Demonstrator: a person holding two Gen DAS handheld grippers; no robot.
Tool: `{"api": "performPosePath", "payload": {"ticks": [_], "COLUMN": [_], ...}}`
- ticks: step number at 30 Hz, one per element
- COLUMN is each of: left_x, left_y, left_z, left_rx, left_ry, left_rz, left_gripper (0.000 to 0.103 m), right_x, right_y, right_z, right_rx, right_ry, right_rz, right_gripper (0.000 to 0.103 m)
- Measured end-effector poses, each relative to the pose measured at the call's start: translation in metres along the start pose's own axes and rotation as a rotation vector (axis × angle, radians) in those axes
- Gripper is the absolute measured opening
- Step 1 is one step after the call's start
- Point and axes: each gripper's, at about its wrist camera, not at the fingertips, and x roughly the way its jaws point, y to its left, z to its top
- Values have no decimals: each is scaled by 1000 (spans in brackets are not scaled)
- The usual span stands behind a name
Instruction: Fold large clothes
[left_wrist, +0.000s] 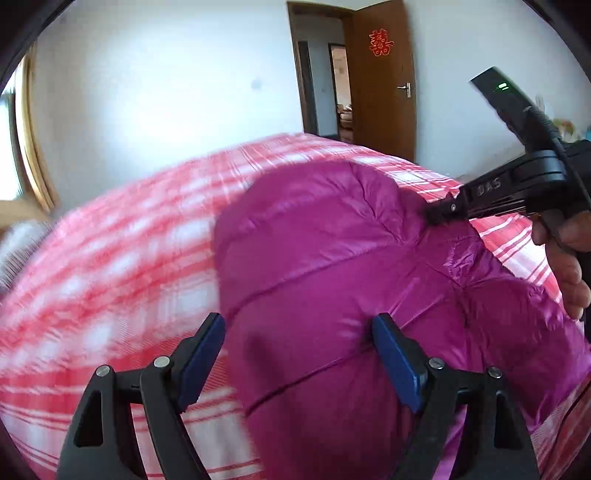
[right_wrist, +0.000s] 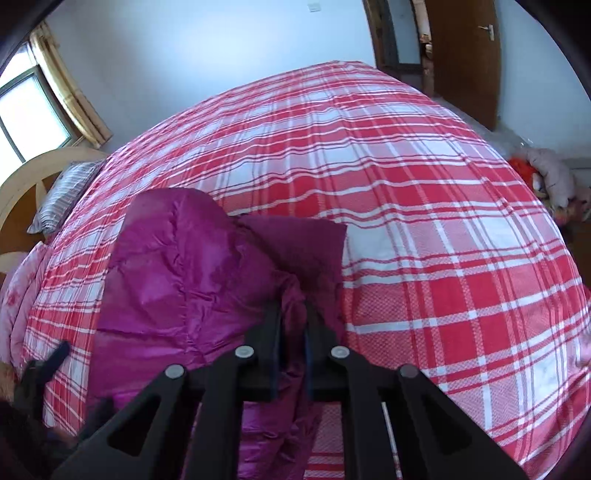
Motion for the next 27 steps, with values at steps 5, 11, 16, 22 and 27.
{"api": "performPosePath", "payload": {"ticks": [5, 11, 16, 22, 27], "left_x": [1, -3, -11, 10, 57], "left_y": [-12, -5, 16, 20, 11], "left_z": [-5, -1, 13, 43, 44], "left_rx": [26, 0, -59, -99, -50], "left_ry": [-26, -8, -37, -15, 96], "left_rz": [42, 30, 74, 128, 204], "left_gripper": [83, 83, 83, 83, 83], "right_x": [-42, -83, -31, -15, -5], "right_y": [7, 56, 62, 21, 9], "right_z": [3, 4, -7, -24, -27], "right_rx": [85, 220, 226, 229, 187], "right_ry": [-108, -288, -253, -247, -258], "right_rz": [-156, 212, 185, -103, -181], "right_gripper": [47, 47, 47, 47, 67]}}
